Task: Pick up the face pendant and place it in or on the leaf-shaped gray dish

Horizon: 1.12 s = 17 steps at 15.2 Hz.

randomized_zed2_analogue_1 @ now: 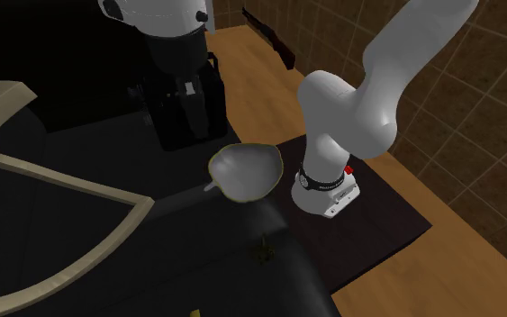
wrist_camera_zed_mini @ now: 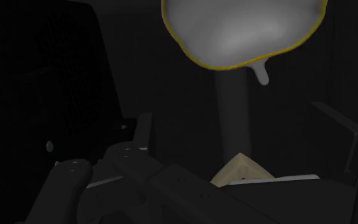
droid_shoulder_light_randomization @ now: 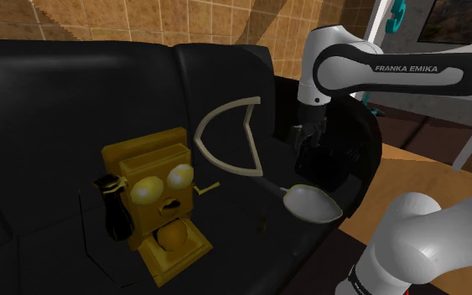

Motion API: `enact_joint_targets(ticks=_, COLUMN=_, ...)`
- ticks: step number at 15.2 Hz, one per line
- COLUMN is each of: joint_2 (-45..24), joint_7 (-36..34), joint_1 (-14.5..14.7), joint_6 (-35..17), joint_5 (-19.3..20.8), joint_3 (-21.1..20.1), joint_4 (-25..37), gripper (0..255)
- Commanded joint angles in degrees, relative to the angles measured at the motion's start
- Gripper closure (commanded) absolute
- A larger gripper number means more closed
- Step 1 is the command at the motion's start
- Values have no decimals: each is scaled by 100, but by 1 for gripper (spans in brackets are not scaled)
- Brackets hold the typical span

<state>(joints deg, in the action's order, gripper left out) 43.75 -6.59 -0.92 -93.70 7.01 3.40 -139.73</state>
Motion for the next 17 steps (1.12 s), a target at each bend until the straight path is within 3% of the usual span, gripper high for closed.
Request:
enact_joint_targets(ticks=1, joint_2=0, joint_7=0, joint_1=0, joint_6=0, joint_5=0, joint_3=0, joint_4=0, gripper=0)
enact_joint_targets(ticks=9, joint_2=73, joint_7=-1235, joint_1=453, joint_6=-260, joint_5=-629, joint_3=-1141, joint_4=-421, gripper=0)
enact_joint_targets(ticks=17, joint_2=-470, joint_7=-2498, joint_1=855, joint_6=-671, joint_5=-1197, joint_3=-2328, joint_4=-367, gripper=0)
